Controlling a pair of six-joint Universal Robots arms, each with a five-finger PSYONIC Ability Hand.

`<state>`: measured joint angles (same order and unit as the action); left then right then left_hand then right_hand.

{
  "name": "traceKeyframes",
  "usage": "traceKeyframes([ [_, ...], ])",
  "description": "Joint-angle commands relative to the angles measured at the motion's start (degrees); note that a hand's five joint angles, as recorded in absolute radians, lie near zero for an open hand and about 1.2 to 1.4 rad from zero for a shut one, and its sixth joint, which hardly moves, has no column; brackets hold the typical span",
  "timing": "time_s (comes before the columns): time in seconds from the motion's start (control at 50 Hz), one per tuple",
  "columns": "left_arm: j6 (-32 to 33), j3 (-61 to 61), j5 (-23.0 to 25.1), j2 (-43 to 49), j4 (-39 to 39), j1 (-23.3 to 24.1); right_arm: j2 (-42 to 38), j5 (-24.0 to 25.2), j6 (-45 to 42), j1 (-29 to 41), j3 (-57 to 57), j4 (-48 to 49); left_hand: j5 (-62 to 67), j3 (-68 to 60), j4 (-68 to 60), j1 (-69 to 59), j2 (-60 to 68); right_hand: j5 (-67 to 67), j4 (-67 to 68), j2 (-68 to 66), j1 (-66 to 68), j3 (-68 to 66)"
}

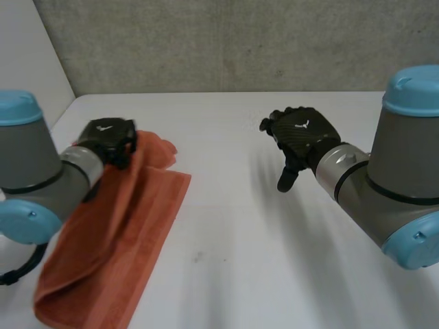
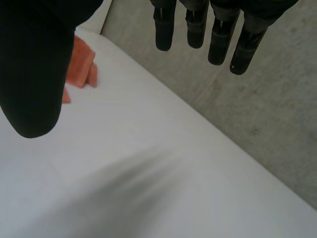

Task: Fold the laundry

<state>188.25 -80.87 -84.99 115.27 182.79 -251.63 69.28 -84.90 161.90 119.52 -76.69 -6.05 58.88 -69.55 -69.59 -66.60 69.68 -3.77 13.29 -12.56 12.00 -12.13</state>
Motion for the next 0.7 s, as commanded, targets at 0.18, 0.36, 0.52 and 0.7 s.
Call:
traceKeyframes([
  [0.18, -2.6, -1.0, 2.0, 1.0, 1.0, 27.5, 3.4, 0.2, 0.3, -10.8, 4.1, 0.0, 11.1, -10.5, -10.4, -13.4, 10.3, 3.8, -3.3, 2.6, -2.0, 2.1],
  [0.36, 0.7, 3.3, 1.0, 7.1, 4.2, 29.8, 3.4, 0.3, 0.2, -12.6, 4.2, -1.6, 11.0, -10.3, -10.3, -13.3, 10.2, 3.8, -3.3, 2.6, -2.0, 2.1],
  [0.52, 3.0, 2.6, -2.7, 3.7, 4.2, 24.5, 3.4, 0.9, -0.7, -12.5, 4.1, -4.8, -57.7, 58.3, 58.4, 55.4, -58.5, 3.8, -3.3, 2.6, -2.0, 2.1],
  [0.7, 3.4, -8.0, -6.5, -7.4, 3.6, 17.0, 3.8, 3.2, -3.1, -11.7, -0.2, -8.0, -56.3, 57.0, 57.0, 54.0, -57.1, 3.8, -3.3, 2.6, -2.0, 2.1],
])
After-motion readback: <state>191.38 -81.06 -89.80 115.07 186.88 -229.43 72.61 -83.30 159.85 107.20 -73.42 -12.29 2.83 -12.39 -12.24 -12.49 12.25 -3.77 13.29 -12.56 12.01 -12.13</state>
